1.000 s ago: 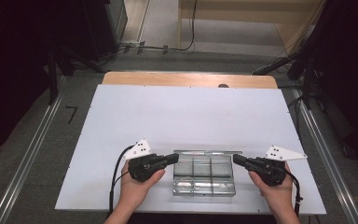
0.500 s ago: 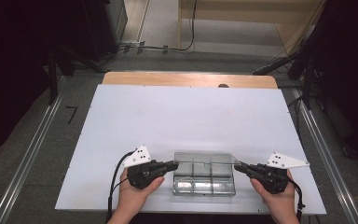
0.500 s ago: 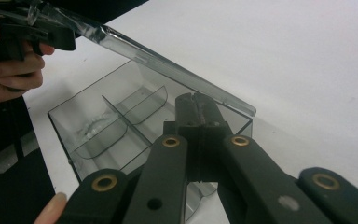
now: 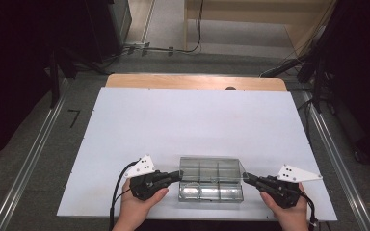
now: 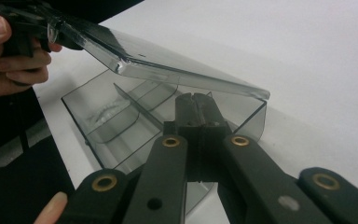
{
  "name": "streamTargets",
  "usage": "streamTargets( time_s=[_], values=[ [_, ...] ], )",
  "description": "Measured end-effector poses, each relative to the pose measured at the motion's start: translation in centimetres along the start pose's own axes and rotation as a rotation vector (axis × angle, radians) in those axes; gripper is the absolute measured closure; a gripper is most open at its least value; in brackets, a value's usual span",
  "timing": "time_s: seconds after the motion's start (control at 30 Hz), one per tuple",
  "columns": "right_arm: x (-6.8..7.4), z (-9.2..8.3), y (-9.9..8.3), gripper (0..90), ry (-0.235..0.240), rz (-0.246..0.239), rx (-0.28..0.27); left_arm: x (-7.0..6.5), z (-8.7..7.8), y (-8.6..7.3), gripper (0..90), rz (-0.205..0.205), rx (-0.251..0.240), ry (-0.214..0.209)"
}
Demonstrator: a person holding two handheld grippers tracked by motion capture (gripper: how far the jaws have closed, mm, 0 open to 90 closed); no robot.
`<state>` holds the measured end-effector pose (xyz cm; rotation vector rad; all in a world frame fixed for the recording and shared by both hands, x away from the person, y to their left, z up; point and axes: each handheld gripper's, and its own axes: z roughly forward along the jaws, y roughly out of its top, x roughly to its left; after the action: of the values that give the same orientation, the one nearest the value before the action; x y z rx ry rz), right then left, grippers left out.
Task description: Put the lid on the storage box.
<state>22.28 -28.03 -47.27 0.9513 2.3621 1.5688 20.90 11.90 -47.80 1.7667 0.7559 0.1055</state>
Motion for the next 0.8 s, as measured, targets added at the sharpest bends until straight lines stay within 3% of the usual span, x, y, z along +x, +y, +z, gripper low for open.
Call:
streamTargets(
  time_s=[0.33,0.8],
  values=[
    [0.8,-0.3,-0.7,87.5,-0.006,-0.024,0.017,-0.3,-0.1,-0.6,90.0,-0.004,0.018,-0.008],
    [0.4,-0.1,-1.1,87.5,0.006,-0.038,0.045,-0.5,-0.3,-1.6,89.7,-0.029,0.061,-0.017]
  ],
)
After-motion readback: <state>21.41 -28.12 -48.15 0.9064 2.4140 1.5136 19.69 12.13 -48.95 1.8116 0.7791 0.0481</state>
